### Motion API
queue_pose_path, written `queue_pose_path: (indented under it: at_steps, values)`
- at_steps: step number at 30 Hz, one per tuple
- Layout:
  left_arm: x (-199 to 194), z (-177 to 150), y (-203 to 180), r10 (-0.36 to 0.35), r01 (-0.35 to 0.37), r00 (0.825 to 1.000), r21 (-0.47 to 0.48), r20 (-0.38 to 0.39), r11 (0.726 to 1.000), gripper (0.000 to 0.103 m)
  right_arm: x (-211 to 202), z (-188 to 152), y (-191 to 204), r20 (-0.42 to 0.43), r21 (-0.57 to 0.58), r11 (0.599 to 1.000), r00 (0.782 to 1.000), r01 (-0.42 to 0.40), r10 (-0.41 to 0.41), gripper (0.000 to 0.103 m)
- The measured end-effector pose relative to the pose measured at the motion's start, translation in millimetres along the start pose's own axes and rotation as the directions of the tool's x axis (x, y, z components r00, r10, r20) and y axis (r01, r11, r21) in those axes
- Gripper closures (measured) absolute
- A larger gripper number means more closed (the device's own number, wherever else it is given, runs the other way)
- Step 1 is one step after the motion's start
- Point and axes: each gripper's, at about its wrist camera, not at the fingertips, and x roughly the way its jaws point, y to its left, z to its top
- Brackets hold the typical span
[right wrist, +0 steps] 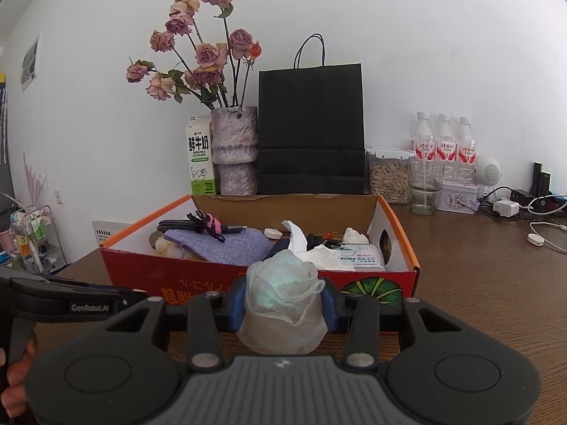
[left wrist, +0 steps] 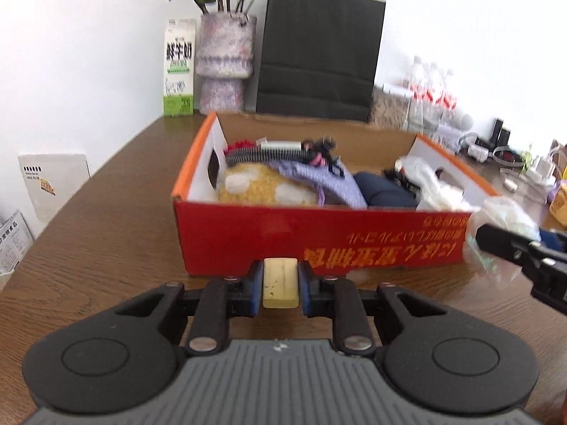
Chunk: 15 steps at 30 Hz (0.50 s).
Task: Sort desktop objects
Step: 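Grasp the yellow soap bar with the left tool while the right tool holds the bag, then carry the soap bar and plastic bag into the box and open both tools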
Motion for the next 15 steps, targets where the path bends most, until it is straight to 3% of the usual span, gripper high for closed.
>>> queue_pose_path:
  at_steps: [8, 12, 15]
  values:
    - [-28.4, 56.3, -13.9, -0.022, 0.025, 0.978, -0.011, 0.207, 1.0, 0.082, 3.6, 41.0, -4.7, 0.099, -0.003, 1.0, 0.995, 0.008, -0.008, 0.062]
    - [-15.1, 86.9, -28.0, -0.028, 0.033, 0.963, -0.014, 0.267, 0.999, 0.082, 22.8, 71.0, -5.6, 0.141, -0.012, 1.0, 0.99, 0.019, -0.017, 0.062]
    - [10.1, 103.8, -39.0, -0.009, 0.015, 0.962, -0.023, 0.273, 1.0, 0.082, 49.1, 87.2, -6.6, 0.142, -0.023, 0.999, 0.989, 0.045, -0.041, 0.062]
